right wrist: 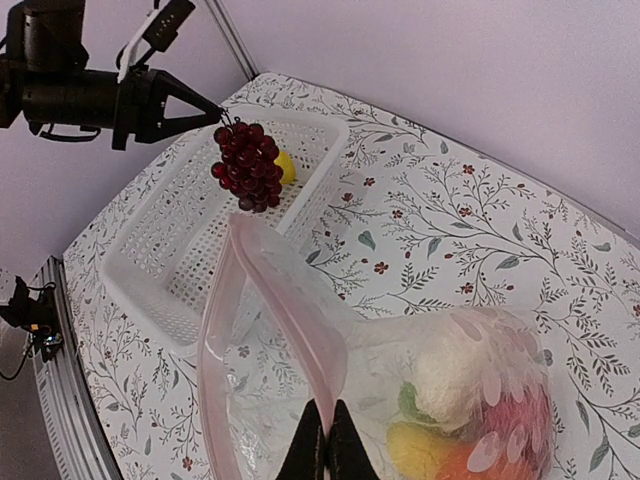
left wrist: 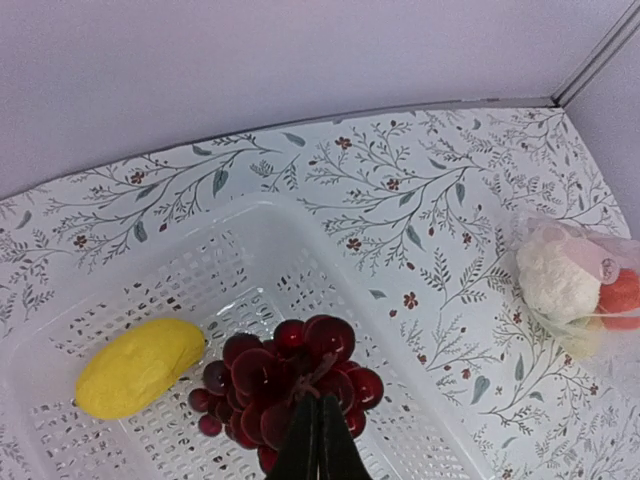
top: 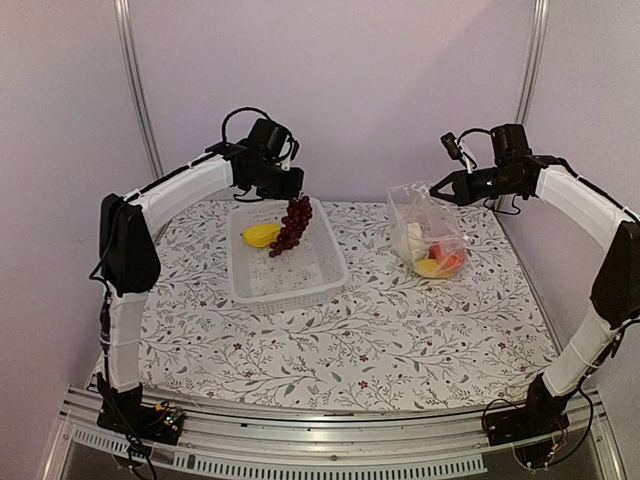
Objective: Place the food in the zip-top bag and seal the zipper
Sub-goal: Pick up the fake fruit from the bin, then place the fake fruit in the zipper food storage bag.
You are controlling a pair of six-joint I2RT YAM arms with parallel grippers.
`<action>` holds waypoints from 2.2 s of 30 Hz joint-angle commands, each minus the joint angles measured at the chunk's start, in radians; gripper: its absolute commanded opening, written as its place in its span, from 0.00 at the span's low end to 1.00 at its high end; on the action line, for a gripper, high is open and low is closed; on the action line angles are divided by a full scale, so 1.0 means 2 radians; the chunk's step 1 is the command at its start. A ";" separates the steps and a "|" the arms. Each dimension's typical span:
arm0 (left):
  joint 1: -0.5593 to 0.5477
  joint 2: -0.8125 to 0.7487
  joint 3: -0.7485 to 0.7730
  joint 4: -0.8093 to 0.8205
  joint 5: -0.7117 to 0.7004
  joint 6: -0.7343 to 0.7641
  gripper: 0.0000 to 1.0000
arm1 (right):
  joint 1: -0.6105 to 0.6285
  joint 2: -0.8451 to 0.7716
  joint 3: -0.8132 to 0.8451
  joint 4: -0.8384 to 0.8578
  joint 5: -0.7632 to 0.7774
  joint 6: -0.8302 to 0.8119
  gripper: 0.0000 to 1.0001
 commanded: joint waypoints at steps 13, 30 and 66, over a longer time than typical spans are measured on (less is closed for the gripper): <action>-0.051 -0.087 0.020 0.045 0.024 0.032 0.00 | 0.009 0.000 -0.001 -0.012 0.010 -0.013 0.00; -0.124 -0.133 0.050 0.175 0.133 0.009 0.00 | 0.022 0.006 0.050 -0.051 0.016 -0.013 0.00; -0.163 -0.078 0.059 0.360 0.226 -0.034 0.00 | 0.049 -0.008 0.119 -0.126 -0.044 0.004 0.00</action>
